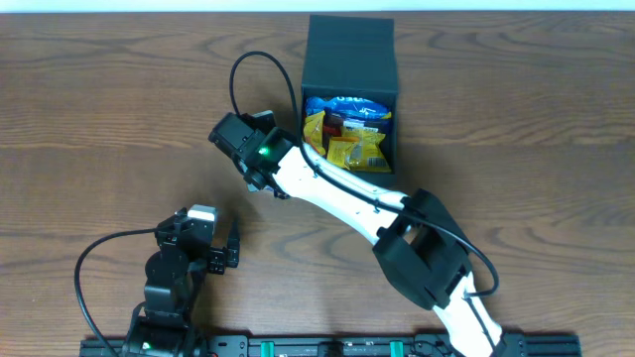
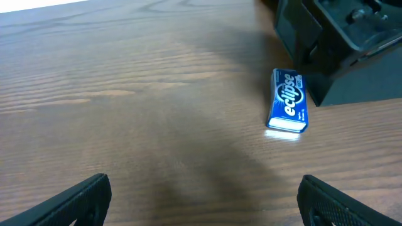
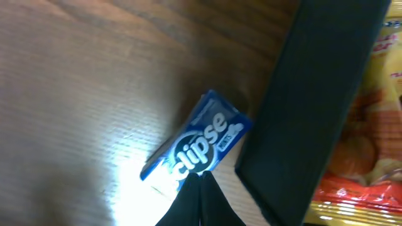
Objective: Pack container
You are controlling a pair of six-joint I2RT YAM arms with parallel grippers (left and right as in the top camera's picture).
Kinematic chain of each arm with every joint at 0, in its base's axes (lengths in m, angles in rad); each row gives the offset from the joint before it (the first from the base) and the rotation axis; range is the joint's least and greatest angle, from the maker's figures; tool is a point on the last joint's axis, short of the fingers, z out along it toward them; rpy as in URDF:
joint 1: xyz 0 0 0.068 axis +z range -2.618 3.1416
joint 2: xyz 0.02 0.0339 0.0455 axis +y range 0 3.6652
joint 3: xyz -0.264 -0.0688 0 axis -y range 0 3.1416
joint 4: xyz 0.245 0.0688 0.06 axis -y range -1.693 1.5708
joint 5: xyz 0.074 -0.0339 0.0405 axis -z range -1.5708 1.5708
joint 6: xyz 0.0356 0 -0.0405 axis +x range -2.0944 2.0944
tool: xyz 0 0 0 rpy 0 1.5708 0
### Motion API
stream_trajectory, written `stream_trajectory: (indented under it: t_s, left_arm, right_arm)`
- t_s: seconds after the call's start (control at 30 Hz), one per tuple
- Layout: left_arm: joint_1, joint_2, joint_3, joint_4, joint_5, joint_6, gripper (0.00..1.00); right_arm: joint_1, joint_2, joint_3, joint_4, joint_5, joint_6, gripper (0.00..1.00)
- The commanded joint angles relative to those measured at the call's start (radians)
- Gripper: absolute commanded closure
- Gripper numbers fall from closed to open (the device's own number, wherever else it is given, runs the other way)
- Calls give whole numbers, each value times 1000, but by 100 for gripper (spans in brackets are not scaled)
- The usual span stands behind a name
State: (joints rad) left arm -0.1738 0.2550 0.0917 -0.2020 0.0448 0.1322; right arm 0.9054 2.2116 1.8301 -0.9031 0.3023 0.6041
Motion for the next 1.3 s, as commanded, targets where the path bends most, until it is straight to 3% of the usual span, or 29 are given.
stream_trajectory:
  t_s: [0.0, 0.5, 0.67, 0.73, 0.83, 0.87, 0.97, 1.07, 1.17, 1.27]
  left_arm:
    - [3, -8, -29, -8, -11, 10, 5]
    - [3, -8, -29, -8, -11, 10, 5]
    - [3, -8, -29, -8, -11, 10, 5]
    - [3, -8, -29, -8, -11, 10, 4]
    - [3, -8, -29, -8, -11, 10, 5]
    - [3, -8, -29, -8, -11, 10, 5]
    - [3, -8, -29, -8, -11, 10, 5]
    - [3, -8, -29, -8, -11, 10, 5]
    - [3, -8, -29, -8, -11, 10, 5]
    - [3, -8, -29, -8, -11, 10, 5]
  right_arm:
    - [-23, 25, 6, -28, 84, 68, 98]
    - [-30, 53, 6, -112, 252, 143, 98]
    - [-31, 53, 6, -76, 74, 145, 98]
    - [-31, 53, 6, -66, -29, 223, 99]
    - [-31, 53, 6, -66, -71, 469, 98]
    - [-31, 53, 6, -65, -73, 531, 91]
    - [-32, 53, 6, -35, -130, 626, 48]
    - [-32, 53, 6, 0, -150, 630, 35]
    - [-34, 53, 6, -6, -148, 661, 33]
    - [-39, 53, 6, -16, -129, 706, 22]
